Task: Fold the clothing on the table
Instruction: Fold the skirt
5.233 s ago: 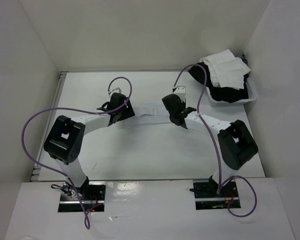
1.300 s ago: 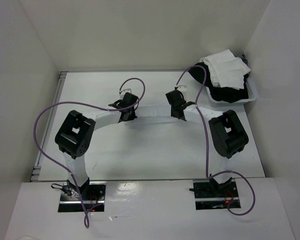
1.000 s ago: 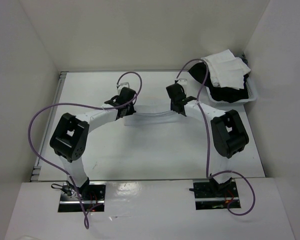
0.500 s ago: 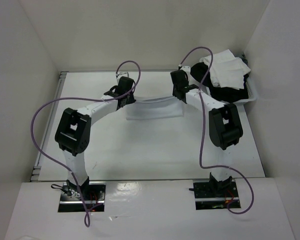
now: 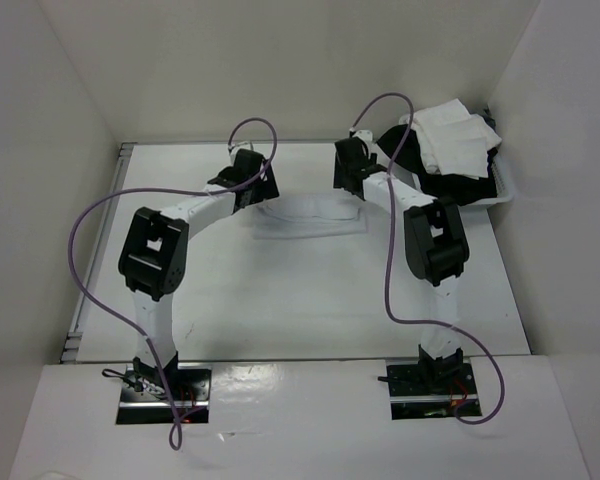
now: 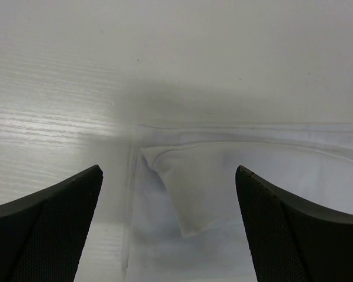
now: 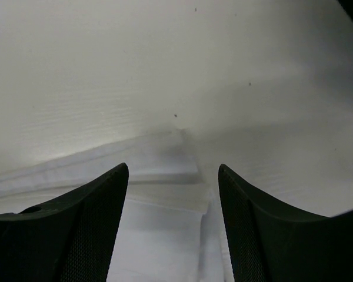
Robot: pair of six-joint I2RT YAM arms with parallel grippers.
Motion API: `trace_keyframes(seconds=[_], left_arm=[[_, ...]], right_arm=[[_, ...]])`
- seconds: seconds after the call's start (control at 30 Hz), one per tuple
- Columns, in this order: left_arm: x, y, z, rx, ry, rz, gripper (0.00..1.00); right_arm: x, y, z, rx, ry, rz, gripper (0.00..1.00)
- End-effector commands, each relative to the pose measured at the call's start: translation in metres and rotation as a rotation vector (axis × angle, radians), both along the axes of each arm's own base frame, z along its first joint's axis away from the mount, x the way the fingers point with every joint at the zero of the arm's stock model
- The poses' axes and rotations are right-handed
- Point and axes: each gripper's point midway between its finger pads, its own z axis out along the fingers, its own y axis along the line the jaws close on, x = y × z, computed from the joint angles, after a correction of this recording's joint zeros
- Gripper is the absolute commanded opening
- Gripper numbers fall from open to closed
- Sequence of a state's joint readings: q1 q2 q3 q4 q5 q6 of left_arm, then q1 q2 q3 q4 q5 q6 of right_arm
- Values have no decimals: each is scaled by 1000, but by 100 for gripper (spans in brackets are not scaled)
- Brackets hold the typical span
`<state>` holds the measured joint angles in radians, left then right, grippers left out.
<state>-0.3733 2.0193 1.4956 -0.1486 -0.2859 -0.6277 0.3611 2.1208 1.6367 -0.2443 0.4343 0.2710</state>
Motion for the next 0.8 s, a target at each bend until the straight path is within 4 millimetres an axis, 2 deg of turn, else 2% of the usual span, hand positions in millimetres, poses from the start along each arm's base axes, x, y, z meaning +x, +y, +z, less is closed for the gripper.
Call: trace_keyframes(seconds=[0.0,0.03,0.07,0.1,0.13,0.17,0.2,0.27,0.3,0.37,0.43,0.5,0.53,0.57,0.6,0.63,0.7,0.77], left_arm=[[-7,0,29,-15,-61,-5,100],[-10,1,46,-43,-100,5,100],[-22,3,35,-52,-74,4,100],[-27,5,35,-51,-71,4,100],[-30,11,36,-60,-71,21,100],[-34,12,43,-64,-81,21,100],[-41,15,35,-64,-62,27,100],[-53,11,39,-60,-67,15,100],[-60,1,39,-67,-75,1,100],[-74,-1,35,-67,-68,-5,100],[-75,-1,32,-74,-67,1,100],[-77,0,12,-52,-20,2,100],[-80,-7,8,-54,-9,-17,100],[-78,-8,9,-58,-17,-17,100],[-87,-19,4,-60,-5,-40,100],[-86,-23,6,-60,-18,-43,100],[-82,-25,11,-78,-39,-38,100],[-82,-30,3,-95,-23,-50,100]], right_arm=[[-14,-5,33,16,-53,4,68],[-21,-2,36,11,-58,20,68],[-32,-4,26,7,-28,29,68],[-37,0,33,12,-39,39,69],[-40,-1,29,8,-30,40,69],[-48,10,23,0,-7,65,69],[-51,8,23,-34,-4,57,69],[-55,13,23,-49,-3,49,69],[-60,10,15,-60,20,49,69],[-68,7,8,-50,27,38,69],[-74,5,5,-42,24,33,69],[-78,1,0,-50,41,19,69],[-82,-2,-5,-63,50,11,69],[-84,-3,-3,-62,47,11,69],[-87,-4,-8,-57,54,5,69],[-87,-4,-4,-53,44,4,69],[-88,-5,-7,-53,46,4,69],[-88,-4,-7,-46,44,-1,69]])
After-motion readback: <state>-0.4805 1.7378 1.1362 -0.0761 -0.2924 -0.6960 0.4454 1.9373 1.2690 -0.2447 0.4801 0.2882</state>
